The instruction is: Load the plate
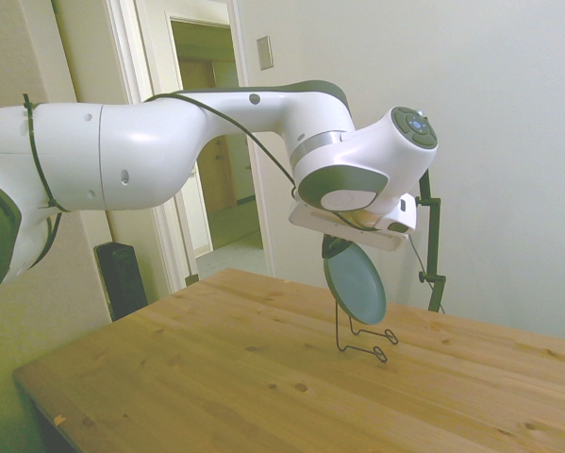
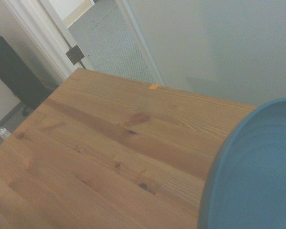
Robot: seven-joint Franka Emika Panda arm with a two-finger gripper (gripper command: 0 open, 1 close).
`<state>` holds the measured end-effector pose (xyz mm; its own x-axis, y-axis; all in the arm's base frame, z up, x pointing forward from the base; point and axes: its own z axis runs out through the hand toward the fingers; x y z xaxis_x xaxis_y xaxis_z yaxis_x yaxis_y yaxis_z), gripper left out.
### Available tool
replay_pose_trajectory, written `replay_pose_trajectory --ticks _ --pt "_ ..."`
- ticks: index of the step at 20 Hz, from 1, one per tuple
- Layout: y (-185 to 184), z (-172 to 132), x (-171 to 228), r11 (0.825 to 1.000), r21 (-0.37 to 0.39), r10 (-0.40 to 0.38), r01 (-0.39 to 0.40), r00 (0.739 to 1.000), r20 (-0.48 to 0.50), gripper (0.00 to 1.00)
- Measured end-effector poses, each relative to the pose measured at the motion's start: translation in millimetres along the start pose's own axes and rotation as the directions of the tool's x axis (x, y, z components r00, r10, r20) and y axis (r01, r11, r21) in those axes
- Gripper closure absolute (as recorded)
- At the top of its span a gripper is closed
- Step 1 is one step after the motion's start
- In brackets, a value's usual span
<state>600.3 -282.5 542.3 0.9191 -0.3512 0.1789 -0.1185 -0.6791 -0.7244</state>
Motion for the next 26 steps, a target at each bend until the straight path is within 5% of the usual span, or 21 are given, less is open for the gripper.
replay_pose_trajectory --ticks 11,26 --pt "25 20 2 0.994 0.1 -0.035 0.035 0.999 0.003 1.0" --pt "46 39 8 0.993 0.109 -0.037 0.034 0.999 0.024 1.0"
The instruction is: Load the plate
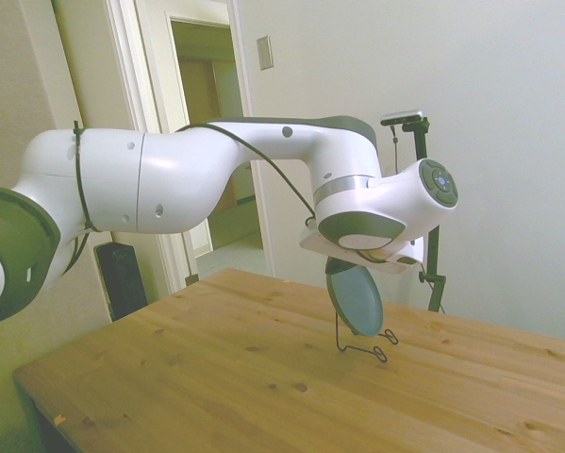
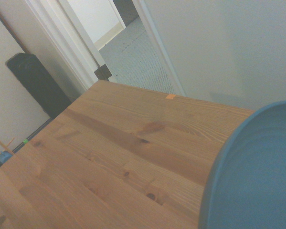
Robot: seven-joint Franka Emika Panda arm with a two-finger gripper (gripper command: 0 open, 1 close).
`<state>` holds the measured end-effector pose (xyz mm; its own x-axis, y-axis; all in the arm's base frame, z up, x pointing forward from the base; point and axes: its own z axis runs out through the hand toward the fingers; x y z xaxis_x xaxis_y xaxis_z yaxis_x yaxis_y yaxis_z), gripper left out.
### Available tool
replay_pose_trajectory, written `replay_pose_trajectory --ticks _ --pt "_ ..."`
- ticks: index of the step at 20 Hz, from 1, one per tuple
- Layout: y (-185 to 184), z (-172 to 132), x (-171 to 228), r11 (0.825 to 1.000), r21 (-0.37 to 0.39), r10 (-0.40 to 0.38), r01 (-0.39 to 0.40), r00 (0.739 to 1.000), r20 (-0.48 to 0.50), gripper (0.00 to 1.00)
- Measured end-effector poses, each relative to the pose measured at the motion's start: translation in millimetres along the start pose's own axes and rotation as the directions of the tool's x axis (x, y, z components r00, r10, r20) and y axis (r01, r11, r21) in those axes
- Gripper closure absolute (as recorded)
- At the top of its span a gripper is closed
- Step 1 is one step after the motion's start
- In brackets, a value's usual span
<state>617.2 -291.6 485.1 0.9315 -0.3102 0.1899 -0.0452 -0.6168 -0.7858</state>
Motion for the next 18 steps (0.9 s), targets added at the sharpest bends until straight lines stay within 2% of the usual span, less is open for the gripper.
replay_pose_trajectory --ticks 6,18 --pt "23 12 9 0.999 0.05 0.017 -0.019 1.0 0.022 1.0" --pt "28 24 12 0.997 0.073 0.007 -0.011 0.999 0.047 1.0"
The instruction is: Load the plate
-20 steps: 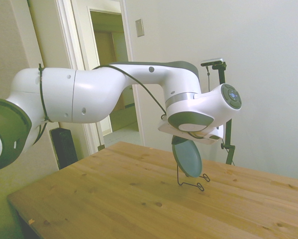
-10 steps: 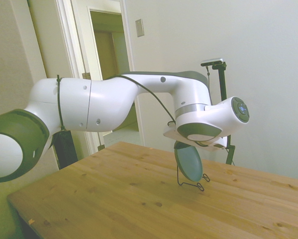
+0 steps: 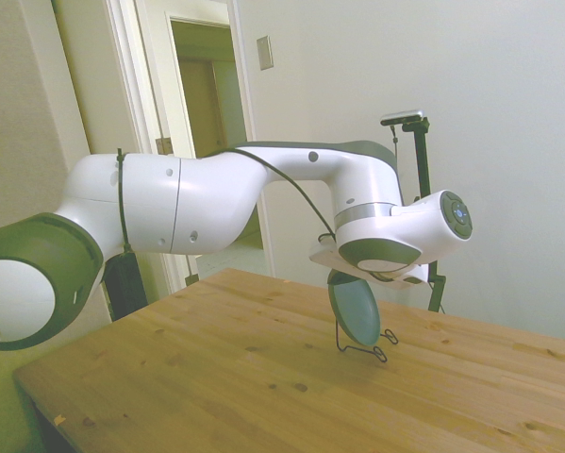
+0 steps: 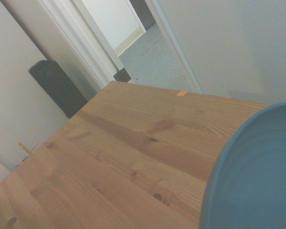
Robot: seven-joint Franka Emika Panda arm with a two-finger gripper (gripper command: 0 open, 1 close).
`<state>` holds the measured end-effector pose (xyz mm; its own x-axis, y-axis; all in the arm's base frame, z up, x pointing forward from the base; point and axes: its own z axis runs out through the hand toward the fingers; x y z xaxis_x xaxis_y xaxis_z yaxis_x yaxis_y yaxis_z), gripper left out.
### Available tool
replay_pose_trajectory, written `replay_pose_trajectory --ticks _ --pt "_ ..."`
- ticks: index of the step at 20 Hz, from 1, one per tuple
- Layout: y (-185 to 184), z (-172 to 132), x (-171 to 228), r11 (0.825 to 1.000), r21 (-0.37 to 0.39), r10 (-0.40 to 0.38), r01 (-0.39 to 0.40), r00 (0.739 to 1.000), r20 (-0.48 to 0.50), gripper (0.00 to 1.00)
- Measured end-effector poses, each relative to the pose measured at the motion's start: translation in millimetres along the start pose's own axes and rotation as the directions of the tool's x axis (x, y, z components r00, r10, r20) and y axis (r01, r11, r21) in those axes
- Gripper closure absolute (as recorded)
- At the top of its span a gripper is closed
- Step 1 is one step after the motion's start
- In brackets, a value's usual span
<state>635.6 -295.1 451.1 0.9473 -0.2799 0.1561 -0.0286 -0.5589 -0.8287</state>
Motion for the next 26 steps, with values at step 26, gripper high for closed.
replay_pose_trajectory --ticks 26 --pt "13 -10 -13 0.995 0.088 -0.049 0.045 0.998 0.04 1.0"
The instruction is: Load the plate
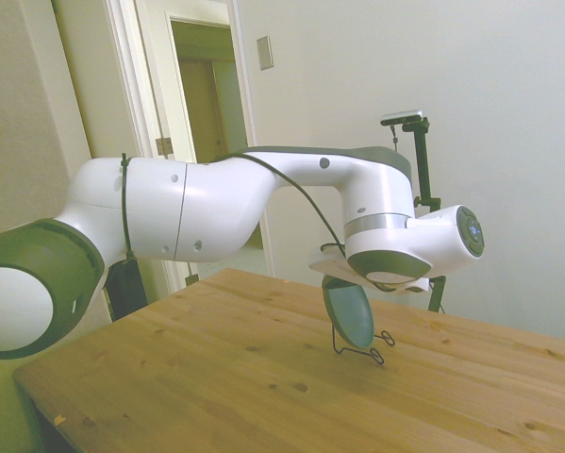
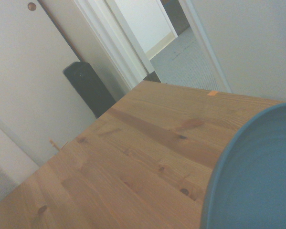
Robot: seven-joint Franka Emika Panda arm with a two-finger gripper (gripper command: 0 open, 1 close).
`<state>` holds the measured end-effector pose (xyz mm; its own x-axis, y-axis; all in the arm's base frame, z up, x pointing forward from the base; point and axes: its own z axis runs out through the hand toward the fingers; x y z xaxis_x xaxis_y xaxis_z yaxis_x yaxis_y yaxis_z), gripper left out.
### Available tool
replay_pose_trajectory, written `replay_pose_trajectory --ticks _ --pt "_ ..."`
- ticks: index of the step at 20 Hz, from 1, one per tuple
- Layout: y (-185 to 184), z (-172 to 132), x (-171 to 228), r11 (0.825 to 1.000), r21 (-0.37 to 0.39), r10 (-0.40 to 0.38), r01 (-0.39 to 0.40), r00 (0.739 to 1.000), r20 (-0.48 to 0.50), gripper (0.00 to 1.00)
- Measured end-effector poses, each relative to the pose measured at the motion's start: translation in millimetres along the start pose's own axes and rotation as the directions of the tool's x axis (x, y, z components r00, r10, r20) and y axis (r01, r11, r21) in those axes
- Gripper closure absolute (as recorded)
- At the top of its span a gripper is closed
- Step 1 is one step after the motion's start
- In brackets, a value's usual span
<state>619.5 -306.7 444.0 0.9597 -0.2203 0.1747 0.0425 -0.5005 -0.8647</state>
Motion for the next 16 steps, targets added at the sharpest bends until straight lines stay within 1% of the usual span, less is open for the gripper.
replay_pose_trajectory --ticks 14,15,16 --pt "14 1 0 1.0 0.017 0.012 -0.013 1.0 0.015 1.0" --pt "15 1 1 1.0 0.017 0.013 -0.014 1.0 0.015 0.0" --pt "17 1 1 1.0 0.017 0.015 -0.015 1.0 0.015 0.0"
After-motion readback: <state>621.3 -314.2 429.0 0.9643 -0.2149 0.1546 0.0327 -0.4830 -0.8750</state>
